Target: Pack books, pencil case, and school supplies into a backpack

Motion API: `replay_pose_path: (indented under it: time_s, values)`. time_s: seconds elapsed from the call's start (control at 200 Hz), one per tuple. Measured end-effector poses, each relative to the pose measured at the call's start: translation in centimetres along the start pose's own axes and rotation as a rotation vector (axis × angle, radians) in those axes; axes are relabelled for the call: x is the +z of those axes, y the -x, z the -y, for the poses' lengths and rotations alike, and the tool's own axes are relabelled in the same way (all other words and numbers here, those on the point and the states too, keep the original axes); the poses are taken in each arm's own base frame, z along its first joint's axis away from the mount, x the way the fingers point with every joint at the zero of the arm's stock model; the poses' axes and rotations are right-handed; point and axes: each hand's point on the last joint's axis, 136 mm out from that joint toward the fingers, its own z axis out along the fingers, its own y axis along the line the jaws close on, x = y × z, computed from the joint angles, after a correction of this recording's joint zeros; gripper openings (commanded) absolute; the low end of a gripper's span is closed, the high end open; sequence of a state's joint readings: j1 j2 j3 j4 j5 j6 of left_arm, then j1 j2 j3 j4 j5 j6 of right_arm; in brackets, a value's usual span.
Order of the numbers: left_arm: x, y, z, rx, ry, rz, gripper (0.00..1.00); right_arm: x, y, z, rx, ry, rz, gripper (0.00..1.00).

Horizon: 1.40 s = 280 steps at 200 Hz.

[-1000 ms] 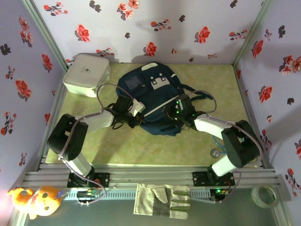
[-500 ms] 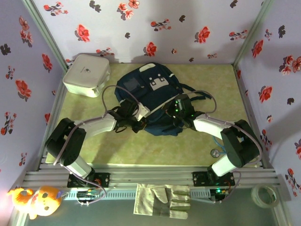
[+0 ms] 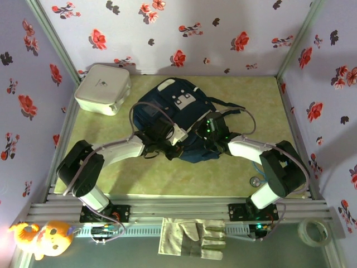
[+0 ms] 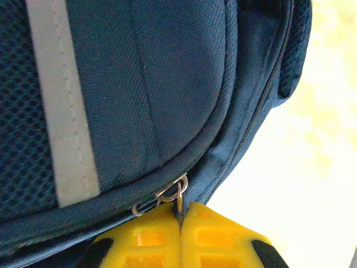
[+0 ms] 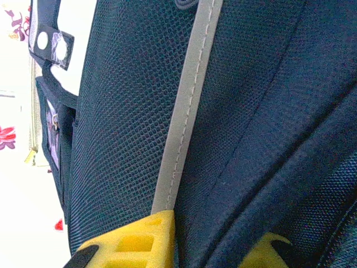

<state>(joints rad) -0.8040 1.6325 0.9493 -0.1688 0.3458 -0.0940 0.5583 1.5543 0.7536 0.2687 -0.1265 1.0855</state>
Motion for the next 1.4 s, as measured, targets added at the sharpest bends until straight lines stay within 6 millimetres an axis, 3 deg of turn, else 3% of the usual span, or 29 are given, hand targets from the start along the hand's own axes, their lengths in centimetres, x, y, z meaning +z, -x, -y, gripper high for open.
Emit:
replay_pose_path:
  time_s: [0.2, 0.39, 0.525, 0.665, 0.82, 1.02, 1.215, 1.4]
  values:
    - [0.6, 0.4, 1.2, -0.067, -0.053, 0.012, 0.29, -0.6, 0.0, 0.9, -0.010, -0.036, 0.018, 0.29]
    - [-1.4, 1.4, 1.5, -0.088, -0.058, 0.056, 0.45, -3.7, 0.1, 1.6, -0.071, -0.083, 0.059, 0.44]
    - [-4.3, 2.3, -0.1, -0.142, -0.026, 0.130, 0.56, -5.9, -0.4, 1.4, -0.137, -0.109, 0.068, 0.48]
    - [-5.8, 2.5, -2.3, -0.235, 0.032, 0.176, 0.65, -6.8, -3.4, 1.3, -0.263, -0.160, 0.017, 0.49]
    - [-6.4, 2.1, -4.7, -0.341, 0.117, 0.199, 0.70, -6.9, -7.0, 1.1, -0.411, -0.244, -0.049, 0.48]
    - [-8.3, 0.6, -9.0, -0.489, 0.267, 0.247, 0.77, -5.4, -10.5, -0.5, -0.577, -0.341, -0.090, 0.41]
    - [-10.6, -1.0, -12.3, -0.606, 0.369, 0.302, 0.77, -4.1, -11.8, -0.8, -0.687, -0.450, -0.088, 0.35]
    - [-11.4, -1.7, -13.1, -0.649, 0.399, 0.311, 0.77, -3.6, -11.8, 0.5, -0.725, -0.525, -0.098, 0.31]
